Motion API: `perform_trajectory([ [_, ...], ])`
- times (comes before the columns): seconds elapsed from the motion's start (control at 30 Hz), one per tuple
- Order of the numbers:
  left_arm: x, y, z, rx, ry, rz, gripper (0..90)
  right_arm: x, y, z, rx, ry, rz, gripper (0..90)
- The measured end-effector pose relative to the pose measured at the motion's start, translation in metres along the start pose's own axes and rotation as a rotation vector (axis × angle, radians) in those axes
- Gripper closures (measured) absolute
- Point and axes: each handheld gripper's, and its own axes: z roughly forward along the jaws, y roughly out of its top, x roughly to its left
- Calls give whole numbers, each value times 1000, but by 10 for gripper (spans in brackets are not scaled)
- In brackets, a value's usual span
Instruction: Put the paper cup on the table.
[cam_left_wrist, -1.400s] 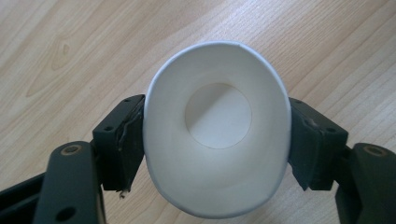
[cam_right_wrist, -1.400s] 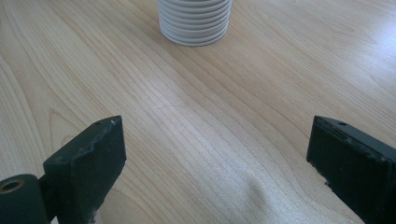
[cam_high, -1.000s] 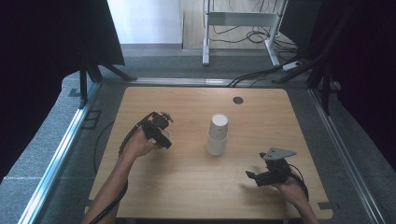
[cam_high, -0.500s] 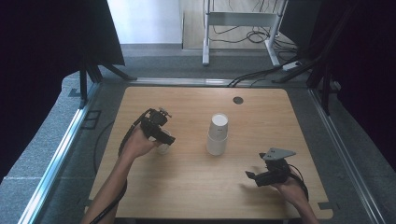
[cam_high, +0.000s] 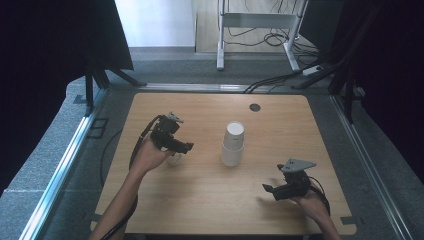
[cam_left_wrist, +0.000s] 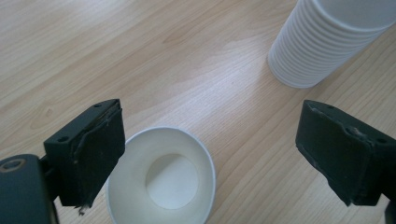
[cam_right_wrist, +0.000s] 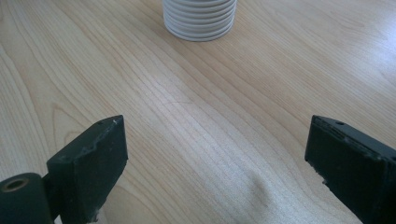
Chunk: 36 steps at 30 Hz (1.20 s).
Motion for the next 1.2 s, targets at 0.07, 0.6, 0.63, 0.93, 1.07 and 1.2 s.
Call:
perform_trajectory([
  [0.07, -2, 0, -2, -19, 3, 7, 83, 0, 0, 1, -2, 2, 4, 57],
  [0.6, -23, -9, -20, -152, -8, 45, 53, 2, 0, 1, 0, 8, 4, 57],
  [0.63, -25, -9, -21, -157, -6, 50, 51, 2, 0, 1, 0, 8, 6, 57],
  [0.93, -39, -18, -31, -221, -13, 79, 32, 4, 0, 2, 6, 7, -2, 57],
  [1.07, -45, -24, -32, -240, -10, 91, 12, 4, -1, 2, 9, 4, -1, 49],
  [1.2, -51, -29, -32, -253, -8, 104, 0, 4, -1, 1, 8, 0, 3, 34],
])
